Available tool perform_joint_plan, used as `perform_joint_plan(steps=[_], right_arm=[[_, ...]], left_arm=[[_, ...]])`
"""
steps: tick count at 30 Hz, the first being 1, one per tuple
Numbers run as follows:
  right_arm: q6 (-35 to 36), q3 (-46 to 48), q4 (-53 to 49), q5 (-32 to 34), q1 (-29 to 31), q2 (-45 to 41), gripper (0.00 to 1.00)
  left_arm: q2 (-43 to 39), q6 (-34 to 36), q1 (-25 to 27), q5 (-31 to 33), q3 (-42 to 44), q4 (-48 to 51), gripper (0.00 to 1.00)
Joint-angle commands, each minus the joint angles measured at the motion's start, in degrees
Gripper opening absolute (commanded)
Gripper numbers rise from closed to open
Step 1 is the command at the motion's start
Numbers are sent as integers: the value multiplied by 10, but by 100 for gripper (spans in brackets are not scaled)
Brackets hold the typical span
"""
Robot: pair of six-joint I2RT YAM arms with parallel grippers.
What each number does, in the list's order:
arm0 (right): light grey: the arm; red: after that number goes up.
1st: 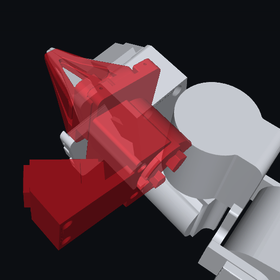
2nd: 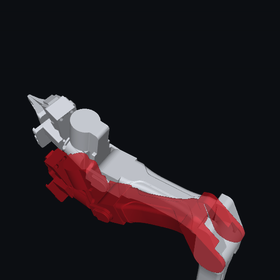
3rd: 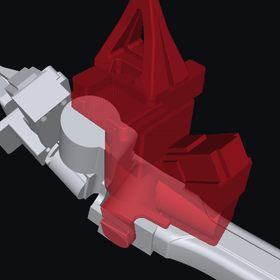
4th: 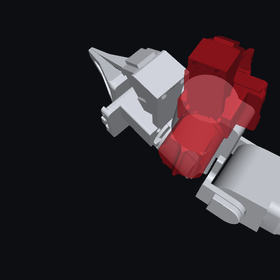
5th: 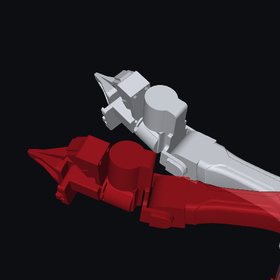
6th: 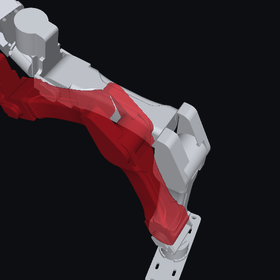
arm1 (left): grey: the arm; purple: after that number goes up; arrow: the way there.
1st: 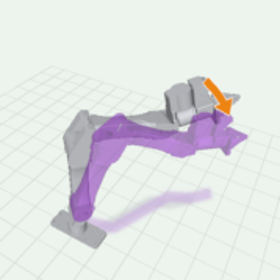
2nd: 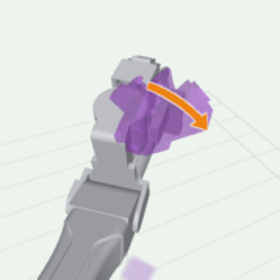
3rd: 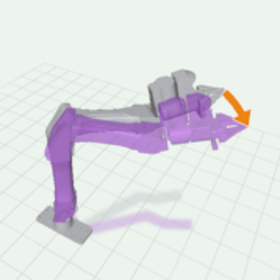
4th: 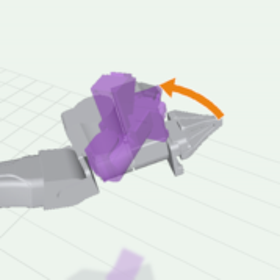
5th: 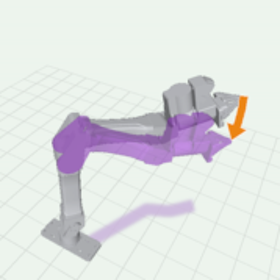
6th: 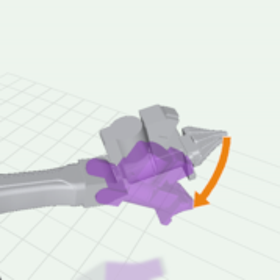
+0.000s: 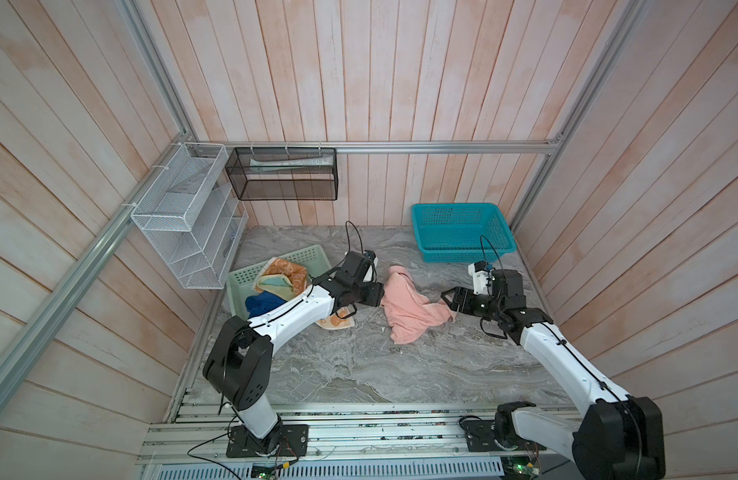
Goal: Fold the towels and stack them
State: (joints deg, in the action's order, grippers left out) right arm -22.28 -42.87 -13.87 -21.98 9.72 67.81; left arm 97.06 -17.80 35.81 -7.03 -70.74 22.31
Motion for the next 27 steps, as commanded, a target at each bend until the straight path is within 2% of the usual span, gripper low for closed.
perform_joint_plan(steps=[1,7,9,11,17,20,23,25,27], right_arm=[[4,6,-1,25,14,20,74],[21,3,-22,66,25,44,74],[9,-2,-56,110,20,45,76],[0,7,-67,124,6,40,78],[-14,52,1,95,-17,42,81],[4,52,21,58,-17,75,81],[10,50,32,41,-16,116,81],[16,51,46,48,-15,138,81],[24,43,56,61,-15,154,75]], left_arm=[[34,-73,1,-69,7,-86,63],[93,-92,2,-113,-40,-117,62],[110,-87,2,-116,-70,-109,62],[123,-76,1,-103,-100,-96,62],[190,-41,1,-48,-220,-28,69],[236,-31,1,-21,-267,15,71],[272,-28,0,-22,-288,35,71],[284,-26,0,-34,-290,37,70],[287,-23,0,-49,-288,36,62]])
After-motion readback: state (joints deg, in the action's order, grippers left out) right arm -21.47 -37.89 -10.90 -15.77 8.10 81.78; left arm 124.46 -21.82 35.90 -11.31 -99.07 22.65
